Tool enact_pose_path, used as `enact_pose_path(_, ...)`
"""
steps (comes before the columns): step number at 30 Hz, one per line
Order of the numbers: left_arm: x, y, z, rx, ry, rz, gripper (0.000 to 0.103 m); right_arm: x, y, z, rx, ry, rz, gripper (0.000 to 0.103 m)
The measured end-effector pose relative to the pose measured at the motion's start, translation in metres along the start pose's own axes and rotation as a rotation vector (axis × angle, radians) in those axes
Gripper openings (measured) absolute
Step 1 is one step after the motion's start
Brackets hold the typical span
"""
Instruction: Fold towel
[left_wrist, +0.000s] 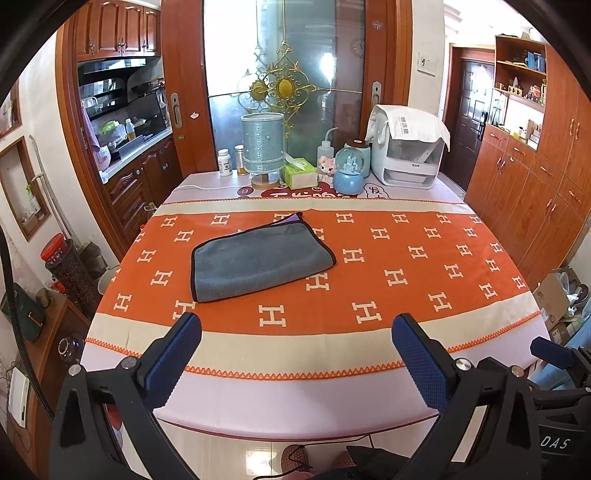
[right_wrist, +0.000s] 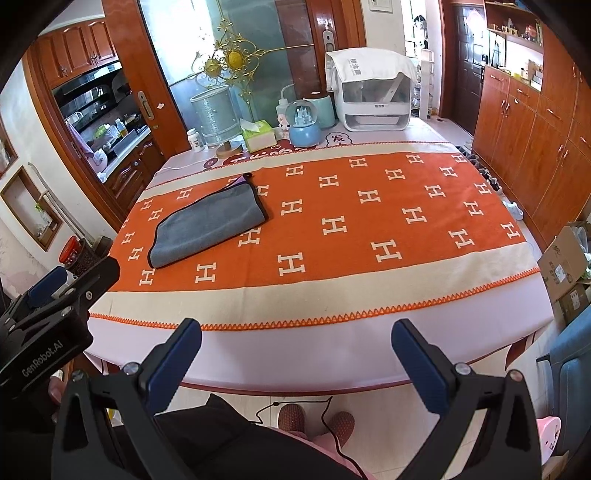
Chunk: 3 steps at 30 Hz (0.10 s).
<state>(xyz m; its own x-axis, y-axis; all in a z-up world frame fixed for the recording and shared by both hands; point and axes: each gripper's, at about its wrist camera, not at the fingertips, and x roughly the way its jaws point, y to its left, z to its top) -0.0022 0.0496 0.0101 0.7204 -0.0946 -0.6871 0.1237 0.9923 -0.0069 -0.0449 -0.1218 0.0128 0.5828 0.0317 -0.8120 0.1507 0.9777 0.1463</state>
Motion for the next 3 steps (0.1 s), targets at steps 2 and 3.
enact_pose_path(2, 0.0006, 0.0005, -0.0002, 0.000, 0.001, 0.000, 0.102, 0.0005, 0.0000, -0.0001, 0.000, 0.001, 0.000, 0.103)
enact_pose_path(3, 0.0006, 0.0005, -0.0001, 0.000, 0.001, -0.001, 0.102, 0.0014, -0.0005, -0.0005, 0.000, 0.001, 0.000, 0.103)
